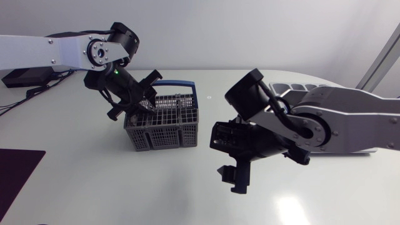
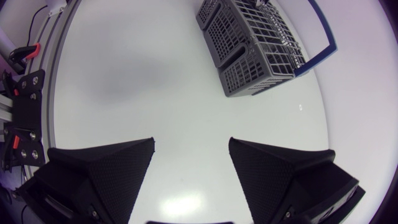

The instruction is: Unload the cutlery basket into the drawer organizer.

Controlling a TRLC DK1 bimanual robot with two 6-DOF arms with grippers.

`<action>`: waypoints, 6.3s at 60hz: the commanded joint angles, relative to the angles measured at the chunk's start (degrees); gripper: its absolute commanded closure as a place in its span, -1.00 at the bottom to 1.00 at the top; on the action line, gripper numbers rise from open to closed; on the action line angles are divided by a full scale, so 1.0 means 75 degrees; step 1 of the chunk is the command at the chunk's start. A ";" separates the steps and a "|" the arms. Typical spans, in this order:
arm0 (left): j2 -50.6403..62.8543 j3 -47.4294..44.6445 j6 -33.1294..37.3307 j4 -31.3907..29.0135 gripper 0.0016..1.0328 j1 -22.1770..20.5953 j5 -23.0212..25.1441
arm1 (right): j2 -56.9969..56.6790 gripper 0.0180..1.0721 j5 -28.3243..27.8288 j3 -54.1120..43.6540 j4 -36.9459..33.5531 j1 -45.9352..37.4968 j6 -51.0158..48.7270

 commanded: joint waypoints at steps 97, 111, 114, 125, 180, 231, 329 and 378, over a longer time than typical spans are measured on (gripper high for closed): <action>-0.1045 -0.0681 -0.0084 0.0212 0.92 0.0560 0.1360 | 0.0260 -0.64 0.0009 -0.0164 0.0144 0.0149 0.0288; -0.1045 -0.0681 -0.0248 0.0247 0.92 0.0677 0.1946 | 0.0260 -0.64 0.0021 -0.0187 0.0144 0.0219 0.0335; -0.1127 -0.0681 -0.0248 0.0247 0.92 0.0689 0.1982 | 0.0249 -0.64 0.0033 -0.0187 0.0144 0.0219 0.0335; -0.1373 -0.0693 -0.0318 0.0270 0.92 0.0689 0.2087 | 0.0143 -0.64 0.0033 -0.0187 0.0132 0.0243 0.0335; -0.3423 -0.1243 -0.0693 0.0224 0.92 0.1064 0.3235 | -0.0630 -0.64 -0.0014 0.0200 0.0179 0.0371 0.0909; -0.2158 -0.0786 -0.1373 -0.0667 0.92 0.0700 0.6681 | -0.0373 -0.40 0.0138 0.0996 0.2207 0.0817 0.1624; -0.2486 -0.0083 -0.1314 -0.0327 -0.90 0.1673 0.6974 | 0.0307 0.89 -0.1069 0.1430 0.1562 0.0067 0.1589; -0.1865 -0.0072 0.2471 -0.2425 -0.90 0.1509 0.2708 | -0.0642 0.89 -0.2499 0.1289 -0.1825 -0.3507 -0.2197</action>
